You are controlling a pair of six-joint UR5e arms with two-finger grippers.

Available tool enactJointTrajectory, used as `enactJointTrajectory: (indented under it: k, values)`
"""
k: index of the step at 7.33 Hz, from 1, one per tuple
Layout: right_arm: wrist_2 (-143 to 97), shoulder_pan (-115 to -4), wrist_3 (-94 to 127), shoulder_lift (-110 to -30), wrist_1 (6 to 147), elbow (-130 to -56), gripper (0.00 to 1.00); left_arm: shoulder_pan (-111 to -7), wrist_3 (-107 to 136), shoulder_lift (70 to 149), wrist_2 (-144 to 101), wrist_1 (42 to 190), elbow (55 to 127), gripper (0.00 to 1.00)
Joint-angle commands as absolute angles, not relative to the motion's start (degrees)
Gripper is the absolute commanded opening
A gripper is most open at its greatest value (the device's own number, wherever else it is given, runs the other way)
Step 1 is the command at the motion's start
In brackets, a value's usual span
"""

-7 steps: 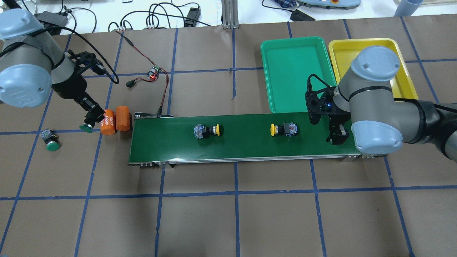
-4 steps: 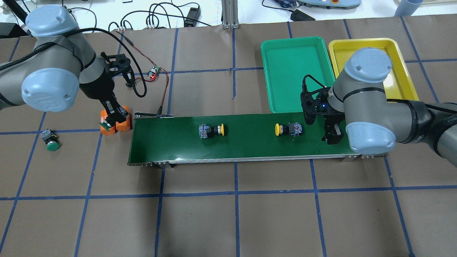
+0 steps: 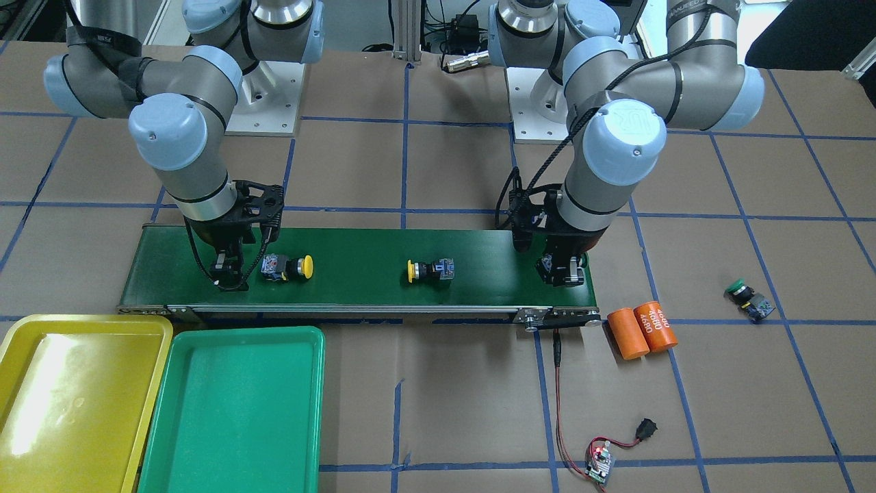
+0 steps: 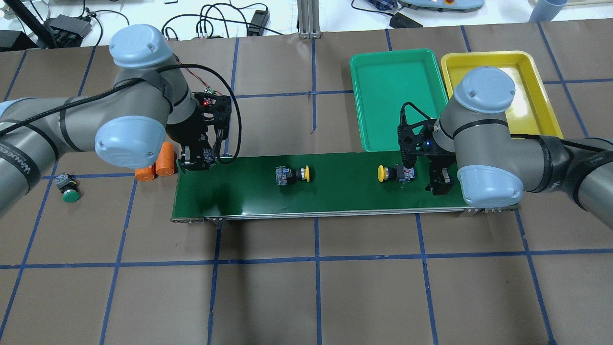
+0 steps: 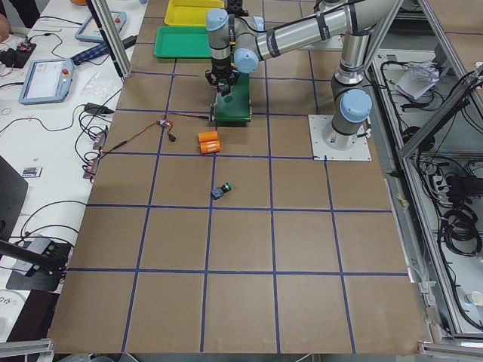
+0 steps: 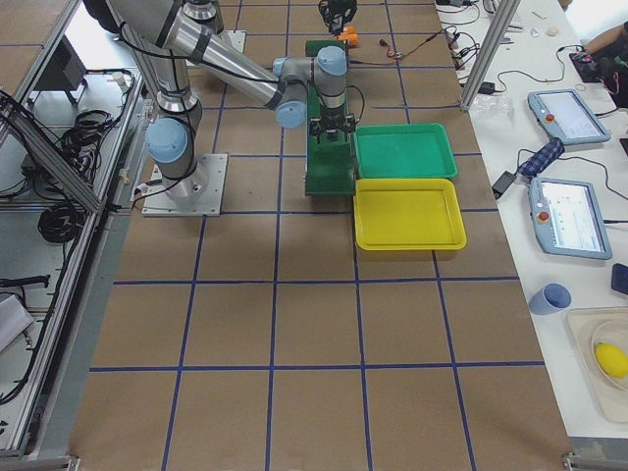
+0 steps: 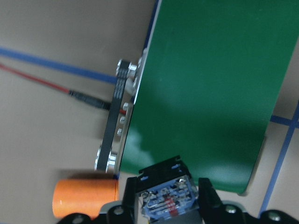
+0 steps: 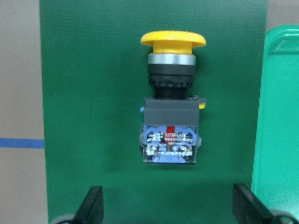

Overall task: Sort buttons by color to trays
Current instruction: 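Grasp the yellow-capped button with right gripper while left places its button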

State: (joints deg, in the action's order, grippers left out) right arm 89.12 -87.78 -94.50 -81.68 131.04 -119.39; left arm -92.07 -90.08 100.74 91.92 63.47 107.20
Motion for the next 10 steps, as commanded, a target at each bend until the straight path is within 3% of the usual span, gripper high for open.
enactJointTrajectory:
  k: [1, 2, 3, 4, 5, 6, 7, 8, 10]
  values:
    - [89.1, -88.0, -94.0, -81.6, 131.0, -119.4, 0.89, -93.2, -96.3, 100.9, 89.8, 52.4, 114.1, 0.0]
    - [89.1, -88.0, -94.1, -81.2, 131.0, -119.4, 0.78, -93.8, -95.7, 100.5, 89.1, 52.4, 114.5, 0.0]
    - [89.1, -88.0, -94.0, -80.9, 131.0, -119.4, 0.78, -94.3, -93.7, 99.3, 86.6, 53.0, 115.5, 0.0]
    - [89.1, -88.0, -94.0, -80.9, 131.0, -119.4, 0.78, -94.4, -91.2, 98.7, 82.8, 53.1, 116.7, 0.99]
    - [89.2, -88.0, -94.0, -80.9, 131.0, -119.4, 0.78, -94.3, -91.1, 98.6, 83.1, 53.1, 116.8, 1.0]
    - [89.4, -88.0, -94.6, -80.9, 131.0, -119.3, 0.66, -93.5, -91.6, 98.1, 83.3, 53.2, 115.6, 1.0]
    - [90.0, -87.9, -94.6, -80.8, 131.0, -119.3, 0.26, -92.0, -92.6, 97.6, 83.6, 53.3, 113.7, 1.0]
    - [90.2, -87.8, -94.8, -80.8, 131.1, -119.3, 0.11, -86.1, -93.8, 97.5, 83.3, 55.3, 111.3, 1.0]
    - [90.3, -87.8, -94.7, -80.8, 130.5, -116.0, 0.04, -71.4, -97.2, 100.2, 82.7, 60.4, 107.8, 1.0]
